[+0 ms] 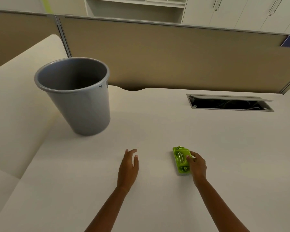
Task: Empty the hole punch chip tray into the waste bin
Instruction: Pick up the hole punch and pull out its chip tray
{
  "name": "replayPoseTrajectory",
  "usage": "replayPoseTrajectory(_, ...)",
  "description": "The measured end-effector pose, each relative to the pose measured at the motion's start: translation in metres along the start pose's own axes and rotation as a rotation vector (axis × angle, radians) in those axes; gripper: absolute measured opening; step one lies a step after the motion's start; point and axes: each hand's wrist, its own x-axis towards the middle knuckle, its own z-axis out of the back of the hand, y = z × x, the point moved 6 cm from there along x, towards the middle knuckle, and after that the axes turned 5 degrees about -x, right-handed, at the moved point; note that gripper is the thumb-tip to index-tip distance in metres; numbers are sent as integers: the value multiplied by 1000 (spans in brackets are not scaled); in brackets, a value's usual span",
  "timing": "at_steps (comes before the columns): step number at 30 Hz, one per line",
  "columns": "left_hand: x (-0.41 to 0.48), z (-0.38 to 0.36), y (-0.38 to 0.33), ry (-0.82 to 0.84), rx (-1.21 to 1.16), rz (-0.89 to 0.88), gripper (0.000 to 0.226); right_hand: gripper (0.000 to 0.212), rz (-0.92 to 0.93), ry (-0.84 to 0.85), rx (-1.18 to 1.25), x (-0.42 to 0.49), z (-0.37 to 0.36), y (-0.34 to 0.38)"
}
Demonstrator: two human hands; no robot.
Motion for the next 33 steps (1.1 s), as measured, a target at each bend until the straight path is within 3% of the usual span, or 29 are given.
replayPoseTrajectory(3,-2,-12,-8,77,-212,123,29,29,22,92,75,-17,-10,5)
replayPoseTrajectory(7,-14,-37,-15,224,-633,427,30,25,57,255,144,-47,-24,16)
replayPoseTrajectory(10,-21,-49,-17,256,-791,537,32,23,85,345,140,-67,-33,23)
replayPoseTrajectory(19,-32,-45,-14,131,-939,674,36,25,122,360,103,-96,-39,34)
replayPoseTrajectory(33,-28,-35,-16,134,-1012,627,34,26,150,391,124,-101,-38,53)
